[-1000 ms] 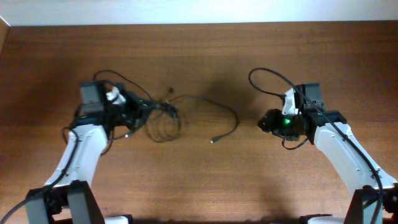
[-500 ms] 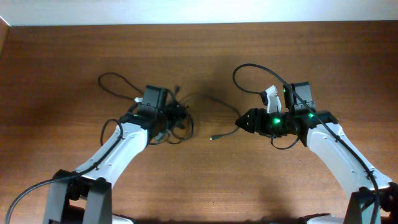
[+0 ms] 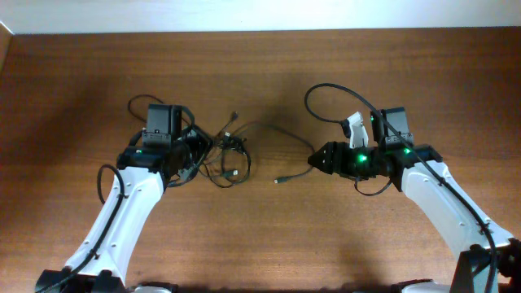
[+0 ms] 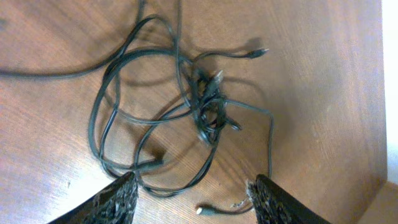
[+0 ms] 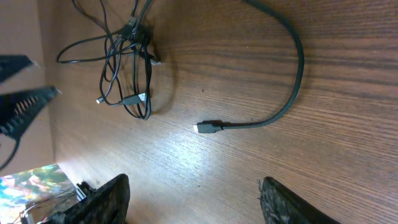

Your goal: Untangle cables

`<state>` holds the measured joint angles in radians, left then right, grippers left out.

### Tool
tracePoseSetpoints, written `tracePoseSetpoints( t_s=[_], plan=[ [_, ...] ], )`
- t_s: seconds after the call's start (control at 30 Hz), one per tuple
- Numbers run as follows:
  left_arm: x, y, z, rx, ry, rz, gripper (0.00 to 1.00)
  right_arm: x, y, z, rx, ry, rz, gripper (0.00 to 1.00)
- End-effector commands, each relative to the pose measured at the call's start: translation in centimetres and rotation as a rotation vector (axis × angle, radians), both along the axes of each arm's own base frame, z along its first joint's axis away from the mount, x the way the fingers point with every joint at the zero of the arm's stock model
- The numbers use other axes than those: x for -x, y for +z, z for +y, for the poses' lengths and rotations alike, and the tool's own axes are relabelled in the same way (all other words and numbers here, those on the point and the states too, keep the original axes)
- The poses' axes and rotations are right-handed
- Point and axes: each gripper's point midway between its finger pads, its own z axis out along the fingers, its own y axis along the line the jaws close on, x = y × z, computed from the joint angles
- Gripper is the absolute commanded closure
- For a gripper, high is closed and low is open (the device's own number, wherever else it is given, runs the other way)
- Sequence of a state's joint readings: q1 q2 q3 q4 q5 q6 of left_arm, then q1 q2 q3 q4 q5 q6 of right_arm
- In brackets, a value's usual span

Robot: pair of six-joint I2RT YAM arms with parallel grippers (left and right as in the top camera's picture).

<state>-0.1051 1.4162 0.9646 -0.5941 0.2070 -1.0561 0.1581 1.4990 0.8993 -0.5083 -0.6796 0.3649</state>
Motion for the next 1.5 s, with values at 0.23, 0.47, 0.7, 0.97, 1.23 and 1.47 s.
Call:
tracePoseSetpoints(
  t_s=[0.23,0.47,0.7,0.97,1.23,1.47],
  plan=[
    [-0.3,-6.6,-0.1,0.076,0.2,0.194,0.73,0.1,0.4,0.4,-0.013,0.019,-0.013,0.32],
    [1.6,-7.6,-0.2,0.023,0.075,0.254,0.51,0.1,0.4,0.3,-0.009,0.018,-0.014,0.32],
    [4.6,-8.5,0.8,-0.046,0.048,0.368,0.44,0.0,0.1,0.1,0.011,0.008,-0.015,0.32],
    [4.7,-10.3,2.3,-0.142,0.077,0.405,0.39,0.0,0.1,0.0,0.011,0.008,-0.012,0.32],
    [3.5,-10.9,-0.3,-0.024,0.024,0.389,1.0,0.4,0.0,0.3,0.01,0.009,0.008,0.32],
    [1.6,-3.7,-3.7,0.119,-0.197,0.156,1.0,1.5,0.3,4.4,0.006,0.087,-0.016,0.31]
  ],
)
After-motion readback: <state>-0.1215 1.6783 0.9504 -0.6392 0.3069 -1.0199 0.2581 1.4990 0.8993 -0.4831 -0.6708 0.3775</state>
